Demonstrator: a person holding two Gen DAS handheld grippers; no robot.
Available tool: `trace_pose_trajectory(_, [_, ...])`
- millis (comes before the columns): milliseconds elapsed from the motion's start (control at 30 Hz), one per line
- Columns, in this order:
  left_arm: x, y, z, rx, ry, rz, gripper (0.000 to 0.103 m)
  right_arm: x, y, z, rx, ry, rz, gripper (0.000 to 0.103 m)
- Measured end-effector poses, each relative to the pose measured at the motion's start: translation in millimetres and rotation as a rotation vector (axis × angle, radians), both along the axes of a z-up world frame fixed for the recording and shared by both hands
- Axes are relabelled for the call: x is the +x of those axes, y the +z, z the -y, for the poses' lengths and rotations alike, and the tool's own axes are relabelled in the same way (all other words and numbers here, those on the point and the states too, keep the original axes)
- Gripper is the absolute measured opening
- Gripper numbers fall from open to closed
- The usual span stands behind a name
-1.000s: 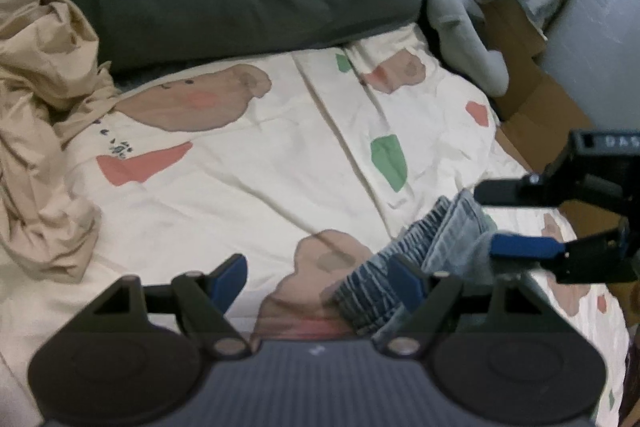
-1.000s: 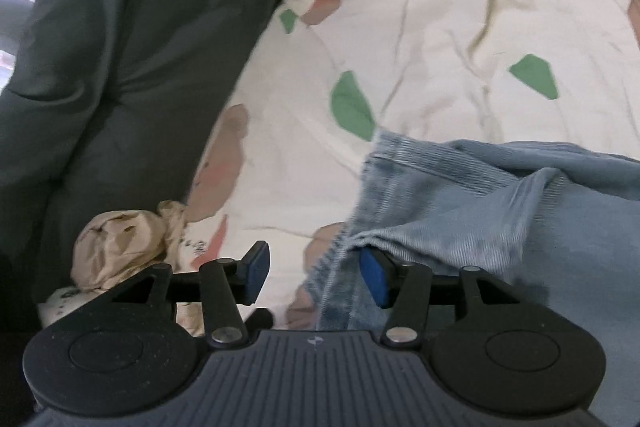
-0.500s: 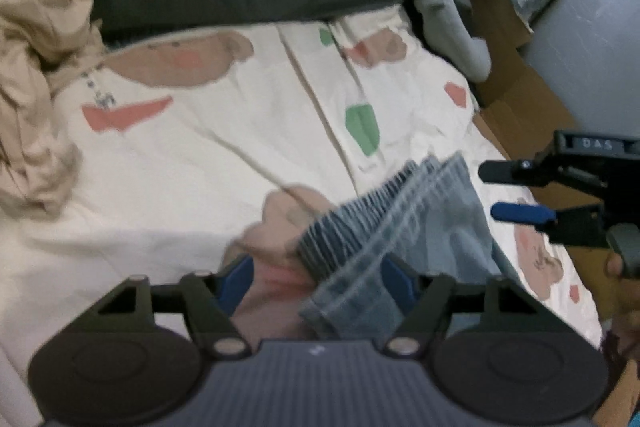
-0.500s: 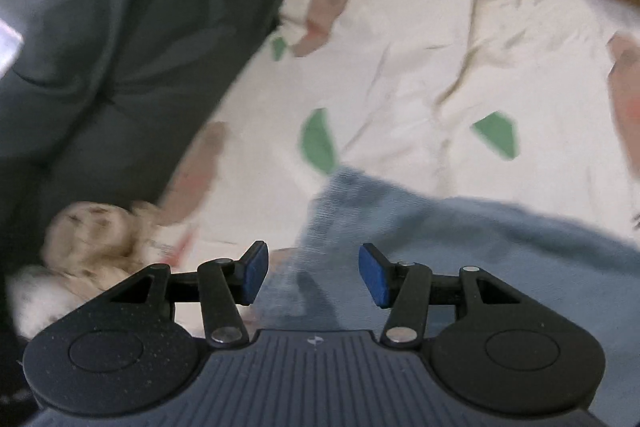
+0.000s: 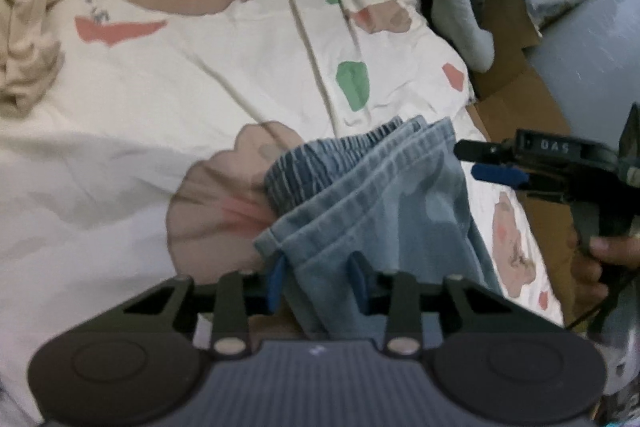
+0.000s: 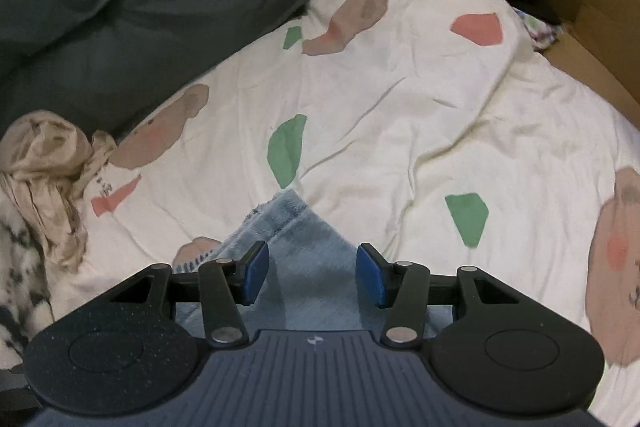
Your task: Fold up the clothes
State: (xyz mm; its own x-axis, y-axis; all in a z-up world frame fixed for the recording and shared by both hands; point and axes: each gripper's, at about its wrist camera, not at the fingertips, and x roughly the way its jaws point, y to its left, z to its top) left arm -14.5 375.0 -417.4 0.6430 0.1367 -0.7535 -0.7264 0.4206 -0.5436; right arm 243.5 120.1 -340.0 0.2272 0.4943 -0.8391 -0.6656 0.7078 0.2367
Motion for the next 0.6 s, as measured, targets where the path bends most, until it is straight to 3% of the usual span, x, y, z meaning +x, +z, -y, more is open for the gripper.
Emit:
trace_pose_trajectory(133, [0,-3,-1,-0.015,0.022,0.012,0.036,8,-8,-8,-0.007,0.056,-0.006,0.053])
trace_pose_trajectory(200, [0,-4,0,-0.015,0.03,0.0,0.027,9,-12,-12,-0.011,0.093,0.002,0.048])
trace_pose_trajectory(233, [0,-5,-1,-0.019,0.037,-0.002,0.025,10,-14,-13,-0.014,0.11,0.01,0.039])
trace_pose_trajectory(267, [-2,-4,-1,-0.022,0.044,0.005,0.022,10,-15,-15,-0.022,0.121,0.016,0.023])
trace_pose_trajectory(367, [-7,1,1,-0.009,0.065,0.011,0.009,13,-15,-15,-0.023,0.131,0.023,0.003])
trace_pose_trajectory(600, [-17,15,6,0.005,0.095,0.03,0.005,14,4,-15,0.046,0.123,0.039,0.0])
